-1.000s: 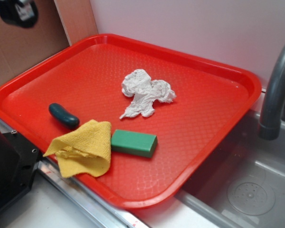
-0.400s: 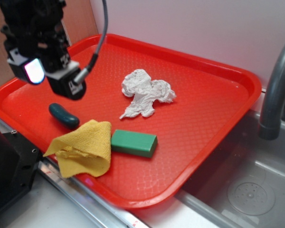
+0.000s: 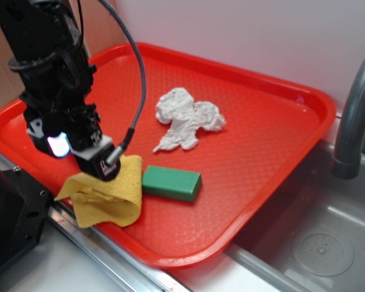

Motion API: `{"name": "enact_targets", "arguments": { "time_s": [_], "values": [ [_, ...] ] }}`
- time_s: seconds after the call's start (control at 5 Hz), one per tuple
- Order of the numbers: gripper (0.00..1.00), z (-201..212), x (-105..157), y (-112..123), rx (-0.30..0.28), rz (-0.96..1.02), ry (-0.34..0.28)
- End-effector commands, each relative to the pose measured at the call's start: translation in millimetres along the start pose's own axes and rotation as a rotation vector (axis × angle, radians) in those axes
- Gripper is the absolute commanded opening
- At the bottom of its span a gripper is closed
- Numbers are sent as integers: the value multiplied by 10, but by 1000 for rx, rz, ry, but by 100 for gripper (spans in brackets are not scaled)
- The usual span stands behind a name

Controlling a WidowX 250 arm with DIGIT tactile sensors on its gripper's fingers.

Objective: Grab the yellow cloth.

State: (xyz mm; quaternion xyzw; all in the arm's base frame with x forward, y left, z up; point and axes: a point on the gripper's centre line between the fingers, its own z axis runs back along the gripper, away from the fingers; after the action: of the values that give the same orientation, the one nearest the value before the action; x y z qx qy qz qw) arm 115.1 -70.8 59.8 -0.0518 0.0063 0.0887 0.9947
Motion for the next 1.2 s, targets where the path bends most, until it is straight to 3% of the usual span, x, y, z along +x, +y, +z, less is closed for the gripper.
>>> {"name": "enact_targets", "arguments": {
  "time_s": [0.0, 0.2, 0.4, 0.8, 1.0],
  "values": [
    [100, -376, 71, -129, 27, -36, -12],
    [100, -510, 178, -138, 49, -40, -5],
    [0, -532, 253, -113, 54, -22, -9],
    [0, -521, 396, -29, 77, 7, 19],
    [0, -303, 524, -34, 142, 24, 22]
  ]
}}
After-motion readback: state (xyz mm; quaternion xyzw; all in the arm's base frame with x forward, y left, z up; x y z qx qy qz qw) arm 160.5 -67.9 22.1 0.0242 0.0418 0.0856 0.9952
